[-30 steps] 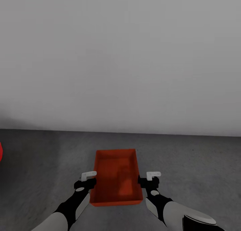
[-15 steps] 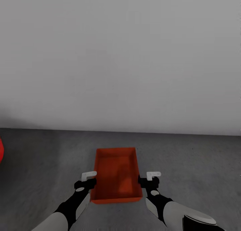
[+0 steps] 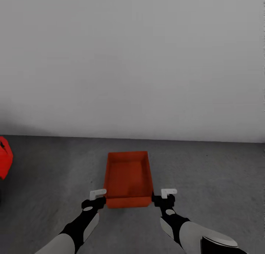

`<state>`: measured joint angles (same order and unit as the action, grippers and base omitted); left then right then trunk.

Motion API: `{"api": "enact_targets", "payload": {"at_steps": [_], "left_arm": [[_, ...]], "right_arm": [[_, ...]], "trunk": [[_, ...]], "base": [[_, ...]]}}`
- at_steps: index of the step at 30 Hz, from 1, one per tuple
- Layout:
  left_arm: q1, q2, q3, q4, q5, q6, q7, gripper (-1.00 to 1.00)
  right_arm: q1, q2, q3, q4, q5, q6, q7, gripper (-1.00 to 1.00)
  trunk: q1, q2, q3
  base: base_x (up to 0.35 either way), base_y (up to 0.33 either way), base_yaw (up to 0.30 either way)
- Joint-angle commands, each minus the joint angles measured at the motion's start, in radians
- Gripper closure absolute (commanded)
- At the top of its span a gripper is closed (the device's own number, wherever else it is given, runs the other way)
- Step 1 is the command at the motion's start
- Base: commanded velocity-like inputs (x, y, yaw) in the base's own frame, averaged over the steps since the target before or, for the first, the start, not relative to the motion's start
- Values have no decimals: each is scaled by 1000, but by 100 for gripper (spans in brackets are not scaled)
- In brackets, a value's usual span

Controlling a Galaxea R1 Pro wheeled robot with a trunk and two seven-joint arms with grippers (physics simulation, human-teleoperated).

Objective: Move the two storage containers from the living room to the garage. In the garage, place one container on the floor and stack the other container on top of it (either order is fine).

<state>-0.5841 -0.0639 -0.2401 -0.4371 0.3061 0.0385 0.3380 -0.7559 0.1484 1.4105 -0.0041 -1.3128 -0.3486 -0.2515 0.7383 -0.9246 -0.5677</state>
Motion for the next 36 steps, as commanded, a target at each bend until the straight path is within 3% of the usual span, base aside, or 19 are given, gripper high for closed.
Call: {"api": "enact_targets", "payload": {"at_steps": [1, 18, 27, 34, 36], "left_arm": [[0, 1, -8, -2, 7, 4, 9, -100], [0, 0, -8, 0, 8, 3, 8, -100], [0, 9, -11, 14, 6, -5, 9, -100], [0, 20, -11, 59, 7, 3, 5, -100], [-1, 24, -11, 92, 8, 8, 4, -100]], "right_arm": [[0, 0, 8, 0, -6, -1, -5, -100], [0, 0, 10, 0, -6, -1, -5, -100], [0, -1, 8, 0, -9, -19, -4, -100], [0, -20, 4, 10, -8, -5, -1, -100], [0, -56, 6, 13, -8, 18, 0, -100]], "trunk": [[-1, -1, -1], [-1, -1, -1], [-1, -1, -1], [-1, -1, -1], [-1, -1, -1]], "base": [[-346, 0, 0], [-341, 0, 0], [-60, 0, 0], [-2, 0, 0], [0, 0, 0]]}}
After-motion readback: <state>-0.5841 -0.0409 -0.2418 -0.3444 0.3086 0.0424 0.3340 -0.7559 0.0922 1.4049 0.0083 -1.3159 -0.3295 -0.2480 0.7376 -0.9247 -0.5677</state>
